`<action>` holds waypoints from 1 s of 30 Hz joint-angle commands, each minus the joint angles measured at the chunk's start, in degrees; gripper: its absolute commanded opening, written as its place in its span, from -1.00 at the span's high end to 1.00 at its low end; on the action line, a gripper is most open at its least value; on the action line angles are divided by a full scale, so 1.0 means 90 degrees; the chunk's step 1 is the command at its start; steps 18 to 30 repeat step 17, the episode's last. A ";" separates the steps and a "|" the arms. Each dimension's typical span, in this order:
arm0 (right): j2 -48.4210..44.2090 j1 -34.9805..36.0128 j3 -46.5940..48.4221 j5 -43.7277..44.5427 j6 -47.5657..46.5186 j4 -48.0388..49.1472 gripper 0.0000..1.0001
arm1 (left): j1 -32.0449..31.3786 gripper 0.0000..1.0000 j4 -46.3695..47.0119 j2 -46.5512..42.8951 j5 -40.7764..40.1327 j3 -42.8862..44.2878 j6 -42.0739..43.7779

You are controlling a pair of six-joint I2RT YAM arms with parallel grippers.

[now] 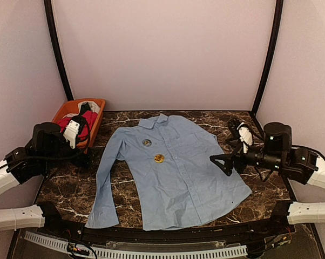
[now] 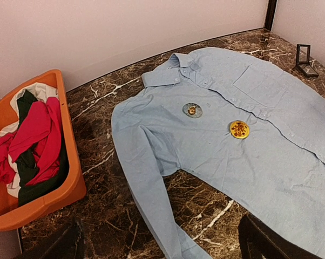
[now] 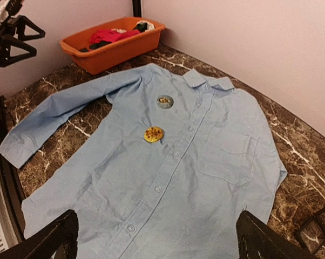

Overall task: Pin the brooch onto the clothing
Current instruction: Reset both arms

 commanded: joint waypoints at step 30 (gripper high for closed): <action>-0.0408 0.0018 0.0043 -0.0335 -0.0045 0.0039 -0.97 | 0.0019 -0.97 -0.0279 -0.0525 0.0145 -0.0265 0.0153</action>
